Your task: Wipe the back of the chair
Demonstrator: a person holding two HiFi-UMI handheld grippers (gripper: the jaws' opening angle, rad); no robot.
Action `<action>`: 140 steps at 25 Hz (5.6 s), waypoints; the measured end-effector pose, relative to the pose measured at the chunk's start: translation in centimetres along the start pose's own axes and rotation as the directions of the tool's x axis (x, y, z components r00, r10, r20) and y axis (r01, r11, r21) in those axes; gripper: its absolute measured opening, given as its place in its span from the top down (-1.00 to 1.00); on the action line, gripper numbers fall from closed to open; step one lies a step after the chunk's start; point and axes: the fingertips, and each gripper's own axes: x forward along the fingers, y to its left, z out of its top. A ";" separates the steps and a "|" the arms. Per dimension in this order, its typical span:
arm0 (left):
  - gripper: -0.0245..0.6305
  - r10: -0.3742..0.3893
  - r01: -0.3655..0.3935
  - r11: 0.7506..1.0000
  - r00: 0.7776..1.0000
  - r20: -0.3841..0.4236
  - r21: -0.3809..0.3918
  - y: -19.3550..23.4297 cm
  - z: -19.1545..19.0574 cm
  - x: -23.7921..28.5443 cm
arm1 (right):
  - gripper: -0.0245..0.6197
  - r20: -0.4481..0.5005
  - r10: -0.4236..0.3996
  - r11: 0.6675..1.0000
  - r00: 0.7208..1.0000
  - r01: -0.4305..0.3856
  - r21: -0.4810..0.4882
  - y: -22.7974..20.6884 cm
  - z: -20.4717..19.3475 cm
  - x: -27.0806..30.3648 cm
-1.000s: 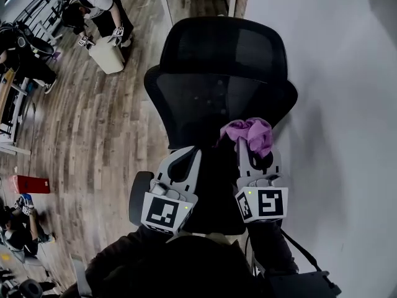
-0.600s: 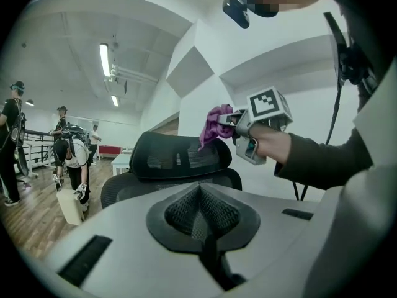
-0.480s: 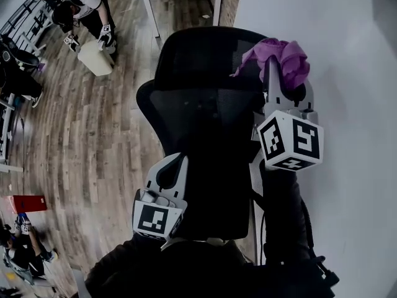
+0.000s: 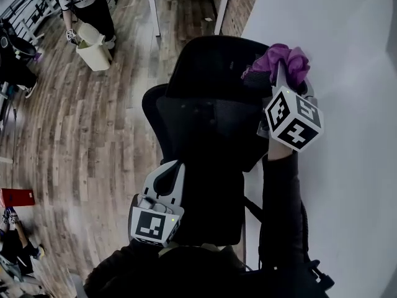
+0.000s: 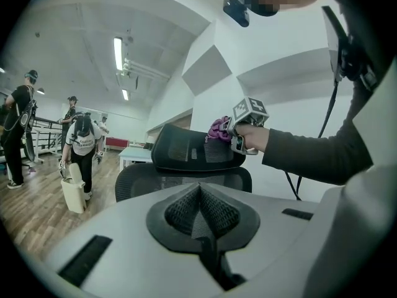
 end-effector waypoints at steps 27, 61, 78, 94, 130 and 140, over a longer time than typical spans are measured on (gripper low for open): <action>0.90 0.146 -0.144 0.988 0.989 0.032 -0.061 5.2 0.5 -4.2 | 0.61 -0.031 0.151 0.988 0.988 -0.151 -0.005 9.7 -0.8 3.1; 0.90 0.277 -0.274 0.959 0.961 0.024 -0.076 8.1 0.8 -8.9 | 0.62 0.042 0.374 0.927 0.926 -0.375 0.011 21.6 -0.3 0.5; 0.90 0.236 -0.235 0.972 0.971 0.042 -0.026 8.4 1.5 -5.1 | 0.62 0.061 0.376 0.927 0.925 -0.374 -0.036 20.3 -2.3 -0.3; 0.90 0.151 -0.152 0.988 0.988 0.041 0.023 5.2 1.8 -1.6 | 0.62 0.018 0.211 0.977 0.977 -0.210 -0.037 10.7 -3.5 1.6; 0.90 -0.004 0.003 1.000 0.999 0.052 0.006 -3.7 2.2 0.6 | 0.62 0.026 -0.025 0.997 0.999 0.027 -0.071 -2.3 -3.1 -3.8; 0.90 0.018 -0.018 1.000 0.999 0.050 -0.003 -2.8 2.8 -0.2 | 0.62 0.023 -0.003 0.998 1.000 0.004 -0.058 -0.9 -2.9 -3.3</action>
